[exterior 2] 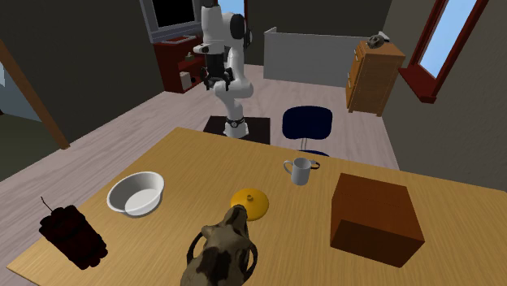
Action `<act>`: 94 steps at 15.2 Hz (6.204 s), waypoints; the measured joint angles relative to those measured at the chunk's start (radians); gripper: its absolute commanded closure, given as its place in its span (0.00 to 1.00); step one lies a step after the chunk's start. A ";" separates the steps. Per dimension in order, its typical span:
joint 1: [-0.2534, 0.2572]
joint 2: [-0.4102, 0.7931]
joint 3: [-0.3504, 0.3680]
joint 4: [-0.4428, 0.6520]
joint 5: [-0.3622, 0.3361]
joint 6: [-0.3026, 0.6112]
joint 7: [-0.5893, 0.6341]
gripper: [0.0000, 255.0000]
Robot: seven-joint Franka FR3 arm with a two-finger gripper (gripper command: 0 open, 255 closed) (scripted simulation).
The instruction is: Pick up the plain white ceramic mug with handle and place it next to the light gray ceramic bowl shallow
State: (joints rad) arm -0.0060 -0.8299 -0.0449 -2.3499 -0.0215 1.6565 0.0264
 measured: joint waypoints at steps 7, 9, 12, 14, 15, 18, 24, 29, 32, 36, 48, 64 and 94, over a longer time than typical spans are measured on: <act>0.033 0.127 0.090 0.031 0.048 0.060 0.091 0.00; 0.044 0.179 0.123 0.045 0.063 0.084 0.125 0.00; 0.058 0.259 0.167 0.073 0.078 0.116 0.170 0.00; 0.068 0.326 0.202 0.103 0.088 0.139 0.208 0.00; 0.072 0.358 0.218 0.118 0.091 0.149 0.227 0.00; 0.086 0.454 0.265 0.164 0.095 0.179 0.282 0.00; 0.111 0.674 0.346 0.318 0.072 0.200 0.393 0.00; 0.147 0.857 0.399 0.449 0.031 0.210 0.490 0.00; 0.176 0.976 0.418 0.548 -0.002 0.203 0.542 0.00; 0.230 1.152 0.432 0.716 -0.052 0.174 0.609 0.00; 0.372 1.521 0.421 1.109 -0.130 0.088 0.695 0.00; 0.367 1.521 0.420 1.058 -0.131 0.138 0.696 1.00; 0.411 1.515 0.429 1.397 -0.125 -0.199 0.697 1.00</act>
State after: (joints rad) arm 0.4052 0.6852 0.3836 -0.9527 -0.1462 1.4578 0.7230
